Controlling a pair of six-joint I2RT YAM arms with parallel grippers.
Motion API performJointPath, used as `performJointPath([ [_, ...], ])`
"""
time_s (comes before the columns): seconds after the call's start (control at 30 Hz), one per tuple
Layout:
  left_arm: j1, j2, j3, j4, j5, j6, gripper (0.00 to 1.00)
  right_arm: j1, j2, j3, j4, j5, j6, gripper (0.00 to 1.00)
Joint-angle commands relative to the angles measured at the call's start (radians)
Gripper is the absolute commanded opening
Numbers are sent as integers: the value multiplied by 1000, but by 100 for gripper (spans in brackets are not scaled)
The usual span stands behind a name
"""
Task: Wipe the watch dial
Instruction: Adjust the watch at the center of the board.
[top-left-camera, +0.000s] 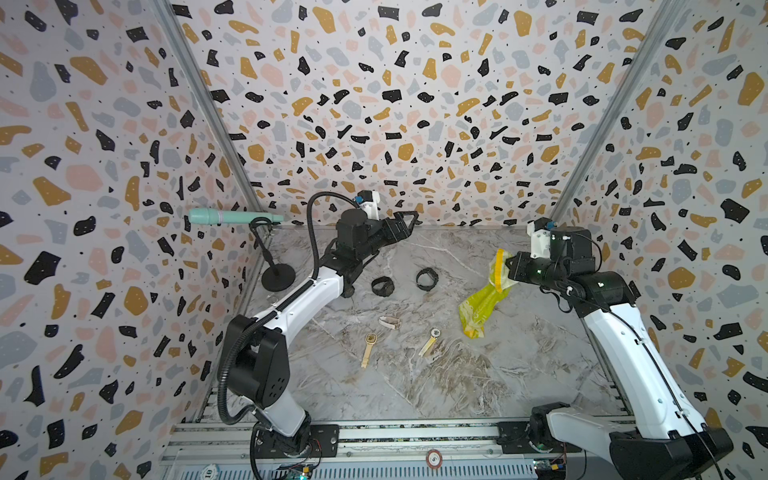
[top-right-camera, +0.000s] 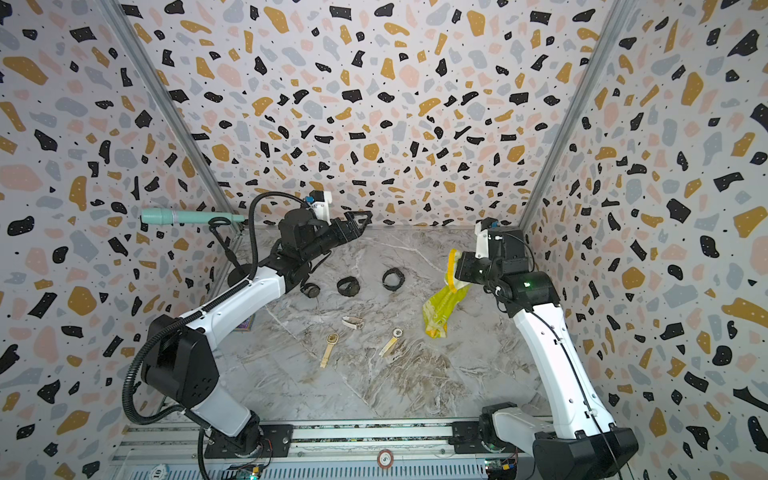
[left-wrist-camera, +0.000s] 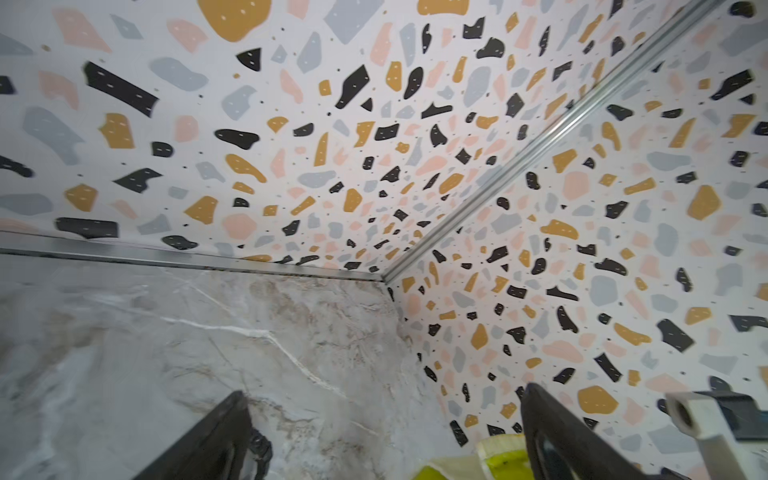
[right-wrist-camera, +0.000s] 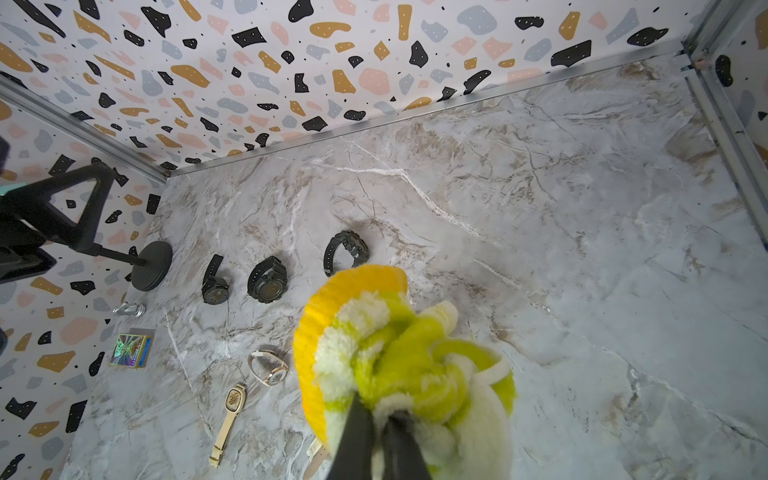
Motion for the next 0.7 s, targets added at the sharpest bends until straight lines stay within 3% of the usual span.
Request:
performJointPath([
  [0.0, 6, 36, 45, -189, -72, 103, 97, 5, -18, 12, 28, 13, 5, 0],
  [0.3, 6, 125, 105, -314, -146, 123, 95, 5, -9, 6, 36, 15, 6, 0],
  [0.67, 4, 353, 271, -645, -311, 155, 90, 5, -31, -45, 44, 15, 18, 0],
])
